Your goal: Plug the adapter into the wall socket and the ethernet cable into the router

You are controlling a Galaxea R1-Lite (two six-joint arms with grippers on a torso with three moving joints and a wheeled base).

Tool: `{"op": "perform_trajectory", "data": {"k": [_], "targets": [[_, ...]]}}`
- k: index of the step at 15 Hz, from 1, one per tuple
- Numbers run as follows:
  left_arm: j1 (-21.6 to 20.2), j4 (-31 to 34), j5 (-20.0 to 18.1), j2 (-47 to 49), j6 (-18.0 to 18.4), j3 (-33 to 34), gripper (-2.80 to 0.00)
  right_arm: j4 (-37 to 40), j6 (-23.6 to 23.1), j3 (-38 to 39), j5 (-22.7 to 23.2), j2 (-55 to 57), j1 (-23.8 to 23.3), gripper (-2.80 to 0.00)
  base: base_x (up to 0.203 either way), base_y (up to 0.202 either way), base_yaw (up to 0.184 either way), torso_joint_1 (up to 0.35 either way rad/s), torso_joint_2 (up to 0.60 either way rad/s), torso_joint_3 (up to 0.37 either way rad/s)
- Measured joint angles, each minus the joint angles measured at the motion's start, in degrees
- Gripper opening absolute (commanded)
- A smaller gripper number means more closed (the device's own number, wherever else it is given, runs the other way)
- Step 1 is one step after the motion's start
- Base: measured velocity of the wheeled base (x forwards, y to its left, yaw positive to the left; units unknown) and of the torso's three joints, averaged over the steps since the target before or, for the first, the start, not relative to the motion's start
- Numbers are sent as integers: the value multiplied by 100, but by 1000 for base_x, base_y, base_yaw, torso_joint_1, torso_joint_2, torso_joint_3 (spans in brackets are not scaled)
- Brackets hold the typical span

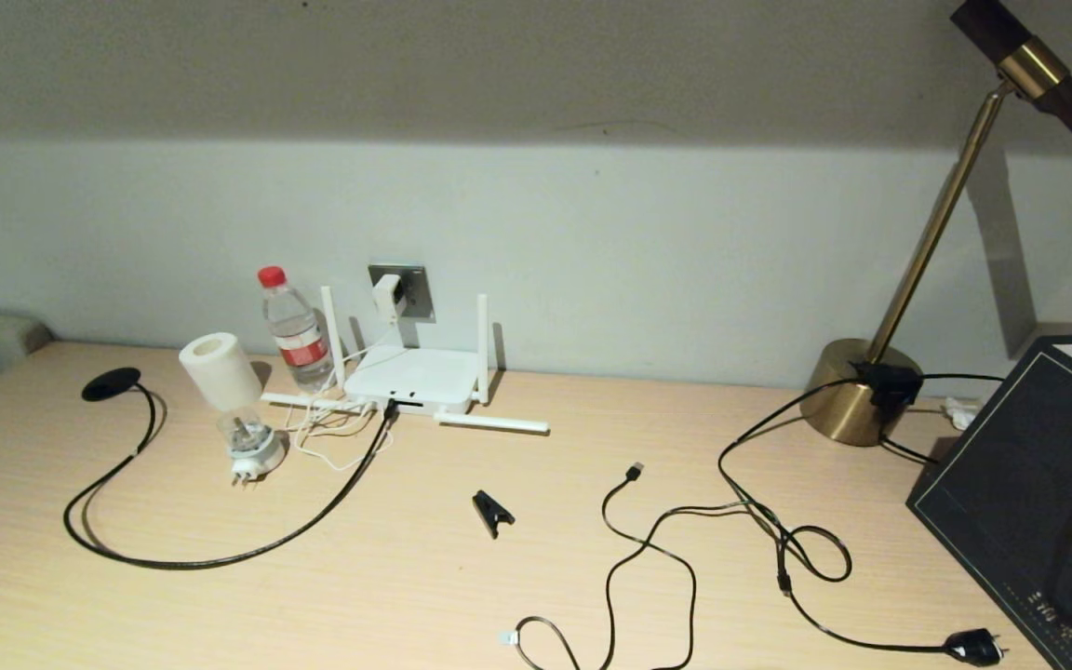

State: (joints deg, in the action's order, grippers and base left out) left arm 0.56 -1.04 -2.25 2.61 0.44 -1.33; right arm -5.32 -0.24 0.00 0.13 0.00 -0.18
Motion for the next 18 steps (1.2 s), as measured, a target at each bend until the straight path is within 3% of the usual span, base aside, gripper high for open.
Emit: {"op": "perform_trajectory", "data": {"k": [1,4,5,6,7,9,10,11,12,14,15,18], "targets": [[-12,0,185,-101,-335,21,-280,2,0,0,-2,0,0,-280,0,0,0,0,0,0],[-21,7,284,-241,-1549,67,-280,0,4,0,-6,0,0,-280,0,0,0,0,0,0],[-26,1,293,-256,-1632,78,-280,2,6,0,-6,0,0,-280,0,0,0,0,0,0],[-26,-76,294,-263,-1462,92,-280,5,6,0,-8,0,0,-280,0,0,0,0,0,0],[-30,-161,247,-269,-1032,109,-280,5,13,0,-6,0,0,-280,0,0,0,0,0,0],[-30,-66,-83,-272,237,126,-280,3,16,0,-8,0,0,-280,0,0,0,0,0,0],[-30,33,-141,-275,706,128,-280,5,13,0,-6,0,0,-280,0,0,0,0,0,0],[-30,38,-134,-275,802,130,-280,2,-5,0,-6,0,0,-280,0,0,0,0,0,0],[-30,33,-72,-275,638,131,-280,0,-9,0,-6,0,0,-280,0,0,0,0,0,0],[-30,13,203,-275,-32,133,-280,2,-11,0,-6,0,0,-280,0,0,0,0,0,0],[-30,11,232,-275,-161,133,-280,2,9,0,-6,0,0,-280,0,0,0,0,0,0],[-30,11,238,-275,-198,133,-280,1,22,0,-4,0,0,-280,0,0,0,0,0,0]]}}
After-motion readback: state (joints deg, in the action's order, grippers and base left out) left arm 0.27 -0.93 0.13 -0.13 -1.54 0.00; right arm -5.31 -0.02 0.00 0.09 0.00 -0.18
